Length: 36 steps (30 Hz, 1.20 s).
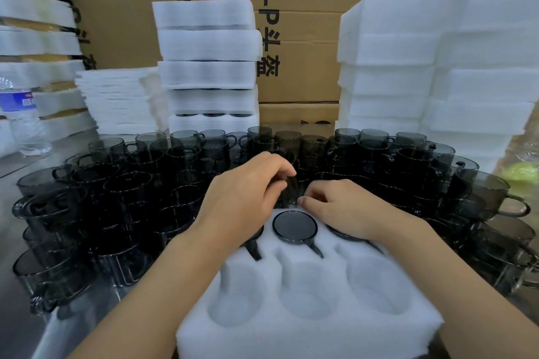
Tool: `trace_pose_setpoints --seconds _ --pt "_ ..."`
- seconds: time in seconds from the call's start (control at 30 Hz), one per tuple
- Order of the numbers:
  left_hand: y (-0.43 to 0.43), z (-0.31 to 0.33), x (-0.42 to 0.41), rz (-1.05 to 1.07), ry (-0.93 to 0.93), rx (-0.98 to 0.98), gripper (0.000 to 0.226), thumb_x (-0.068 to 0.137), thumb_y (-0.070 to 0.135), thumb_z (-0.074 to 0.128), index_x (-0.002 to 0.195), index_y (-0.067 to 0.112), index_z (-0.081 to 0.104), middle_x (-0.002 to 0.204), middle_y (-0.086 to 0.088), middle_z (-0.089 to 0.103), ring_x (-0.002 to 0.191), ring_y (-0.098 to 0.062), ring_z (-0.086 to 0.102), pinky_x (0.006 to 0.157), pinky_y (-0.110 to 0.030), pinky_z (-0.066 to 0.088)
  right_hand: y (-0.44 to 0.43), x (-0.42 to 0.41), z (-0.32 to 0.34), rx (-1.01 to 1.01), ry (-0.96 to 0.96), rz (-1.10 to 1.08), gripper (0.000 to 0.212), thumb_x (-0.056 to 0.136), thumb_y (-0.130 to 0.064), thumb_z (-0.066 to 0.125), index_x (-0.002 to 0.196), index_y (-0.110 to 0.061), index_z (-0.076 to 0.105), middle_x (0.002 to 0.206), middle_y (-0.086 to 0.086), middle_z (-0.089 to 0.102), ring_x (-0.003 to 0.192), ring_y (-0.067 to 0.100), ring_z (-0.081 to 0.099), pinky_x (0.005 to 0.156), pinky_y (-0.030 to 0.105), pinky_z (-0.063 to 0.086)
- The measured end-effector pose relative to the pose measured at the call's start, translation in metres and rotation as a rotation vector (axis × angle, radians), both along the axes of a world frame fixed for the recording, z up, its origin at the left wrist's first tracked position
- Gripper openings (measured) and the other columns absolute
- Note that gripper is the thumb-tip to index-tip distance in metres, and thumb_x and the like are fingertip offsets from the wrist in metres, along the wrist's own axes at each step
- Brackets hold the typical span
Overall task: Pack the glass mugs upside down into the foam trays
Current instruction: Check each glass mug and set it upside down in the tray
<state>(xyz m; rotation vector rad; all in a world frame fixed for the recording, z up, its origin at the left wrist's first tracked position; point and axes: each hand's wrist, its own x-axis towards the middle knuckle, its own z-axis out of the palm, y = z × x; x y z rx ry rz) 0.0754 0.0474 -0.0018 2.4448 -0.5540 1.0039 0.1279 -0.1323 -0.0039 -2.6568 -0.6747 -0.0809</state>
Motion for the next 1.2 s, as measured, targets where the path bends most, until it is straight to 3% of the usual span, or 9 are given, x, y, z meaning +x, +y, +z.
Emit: trace_pose_setpoints --seconds 0.1,0.2,0.33,0.57,0.7,0.87,1.0,1.1,1.2 --pt "0.001 0.0 -0.001 -0.034 0.006 0.0 0.024 0.085 0.014 0.067 0.099 0.03 0.057 0.076 0.054 0.041 0.066 0.027 0.042 0.066 0.006 0.029 0.0 0.001 -0.003 0.089 -0.097 0.011 0.049 0.088 -0.047 0.056 0.13 -0.033 0.037 0.086 -0.012 0.052 0.07 0.001 0.049 0.057 0.02 0.034" --pt "0.0 0.0 -0.002 -0.087 0.028 0.01 0.033 0.086 0.015 0.067 0.098 0.039 0.047 0.076 0.049 0.045 0.065 0.018 0.047 0.065 0.001 0.033 0.0 -0.001 -0.003 0.198 -0.174 0.119 0.071 0.079 -0.045 0.065 0.137 -0.043 0.024 0.112 -0.014 0.048 0.076 0.0 0.051 0.065 0.02 0.04" --pt "0.002 0.0 -0.001 -0.139 0.053 -0.002 0.036 0.087 0.015 0.064 0.102 0.041 0.045 0.082 0.04 0.052 0.071 0.009 0.05 0.065 -0.003 0.036 0.003 -0.007 0.001 0.32 -0.188 0.19 0.071 0.07 -0.049 0.068 0.13 -0.048 0.029 0.11 -0.025 0.049 0.086 -0.009 0.052 0.067 0.011 0.039" --pt "0.001 -0.001 -0.001 -0.213 0.071 -0.034 0.03 0.086 0.016 0.059 0.107 0.037 0.054 0.083 0.041 0.05 0.068 0.017 0.047 0.061 -0.002 0.033 0.005 -0.009 0.002 0.396 -0.223 0.114 0.063 0.059 -0.066 0.063 0.108 -0.036 0.038 0.087 -0.012 0.06 0.079 0.0 0.057 0.067 0.027 0.05" --pt "0.003 -0.003 0.002 -0.181 0.14 -0.096 0.041 0.085 0.026 0.066 0.111 0.049 0.045 0.082 0.015 0.053 0.061 0.003 0.05 0.059 -0.01 0.038 0.004 -0.01 0.001 0.396 -0.254 0.083 0.058 0.057 -0.058 0.064 0.103 -0.038 0.035 0.083 -0.013 0.059 0.076 -0.001 0.056 0.065 0.029 0.05" --pt "0.002 -0.002 0.003 -0.074 0.093 -0.144 0.055 0.072 0.051 0.066 0.117 0.047 0.034 0.098 0.037 0.042 0.079 0.005 0.051 0.062 -0.008 0.039 0.005 -0.01 0.0 0.429 -0.307 0.049 0.057 0.056 -0.056 0.064 0.101 -0.039 0.033 0.091 -0.02 0.054 0.08 -0.003 0.056 0.069 0.029 0.05" --pt "0.004 -0.004 0.007 0.022 0.215 -0.194 0.054 0.064 0.071 0.058 0.107 0.049 0.032 0.082 0.025 0.047 0.077 0.011 0.051 0.054 -0.016 0.035 0.005 -0.009 0.0 0.474 -0.343 0.05 0.059 0.058 -0.05 0.068 0.102 -0.038 0.03 0.093 -0.02 0.054 0.085 -0.002 0.055 0.07 0.025 0.049" --pt "0.003 -0.005 0.009 0.021 0.286 -0.142 0.044 0.064 0.077 0.048 0.094 0.047 0.035 0.092 0.021 0.052 0.071 0.001 0.055 0.059 -0.028 0.046 0.005 -0.008 -0.001 0.511 -0.356 0.063 0.061 0.058 -0.049 0.072 0.103 -0.039 0.031 0.096 -0.021 0.051 0.092 -0.003 0.051 0.073 0.021 0.047" --pt "0.003 -0.006 0.01 0.014 0.309 -0.106 0.04 0.067 0.077 0.042 0.088 0.043 0.04 0.086 0.022 0.051 0.072 0.002 0.053 0.055 -0.025 0.038 0.004 -0.007 -0.002 0.543 -0.364 0.067 0.062 0.058 -0.045 0.073 0.104 -0.039 0.032 0.098 -0.023 0.05 0.095 -0.006 0.049 0.073 0.016 0.045"
